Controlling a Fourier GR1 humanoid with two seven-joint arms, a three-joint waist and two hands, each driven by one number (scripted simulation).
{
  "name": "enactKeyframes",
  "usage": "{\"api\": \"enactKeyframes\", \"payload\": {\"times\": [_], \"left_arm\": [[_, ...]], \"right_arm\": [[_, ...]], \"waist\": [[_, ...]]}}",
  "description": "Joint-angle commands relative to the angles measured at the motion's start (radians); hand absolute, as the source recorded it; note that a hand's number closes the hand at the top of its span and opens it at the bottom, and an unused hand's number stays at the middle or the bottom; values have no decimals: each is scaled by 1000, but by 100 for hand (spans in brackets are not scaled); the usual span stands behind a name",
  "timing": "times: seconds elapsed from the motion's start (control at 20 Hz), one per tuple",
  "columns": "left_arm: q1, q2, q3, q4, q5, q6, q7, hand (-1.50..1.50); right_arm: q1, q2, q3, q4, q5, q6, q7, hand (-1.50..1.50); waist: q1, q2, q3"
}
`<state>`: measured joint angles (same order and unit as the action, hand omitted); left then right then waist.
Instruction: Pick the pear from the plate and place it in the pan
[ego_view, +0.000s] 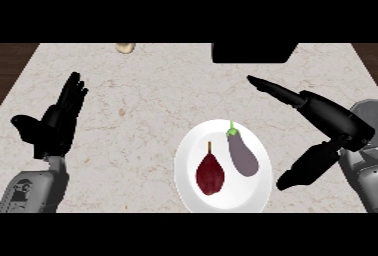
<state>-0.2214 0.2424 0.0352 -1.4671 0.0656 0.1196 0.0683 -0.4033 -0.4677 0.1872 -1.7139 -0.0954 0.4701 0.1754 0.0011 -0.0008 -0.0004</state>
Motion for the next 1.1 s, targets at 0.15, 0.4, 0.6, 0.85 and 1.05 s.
{"api": "enactKeyframes", "payload": {"times": [0.15,0.4,0.6,0.85,1.05], "left_arm": [[-110,8,58,134,9,-34,-6,0],[-16,-9,37,27,-4,-46,-3,0],[-3,7,71,-19,27,-72,38,0],[42,-49,32,9,-44,-33,-53,0],[-28,-39,49,18,-33,-46,8,0]], "right_arm": [[22,56,12,0,77,37,86,-150],[1,134,31,69,212,-9,103,-150],[106,128,46,8,238,40,101,-150],[-21,158,12,192,247,119,44,-150],[46,249,121,174,362,72,5,-150]], "waist": [[-4,2,0],[3,1,0],[0,0,0],[5,2,0],[1,2,0]]}}
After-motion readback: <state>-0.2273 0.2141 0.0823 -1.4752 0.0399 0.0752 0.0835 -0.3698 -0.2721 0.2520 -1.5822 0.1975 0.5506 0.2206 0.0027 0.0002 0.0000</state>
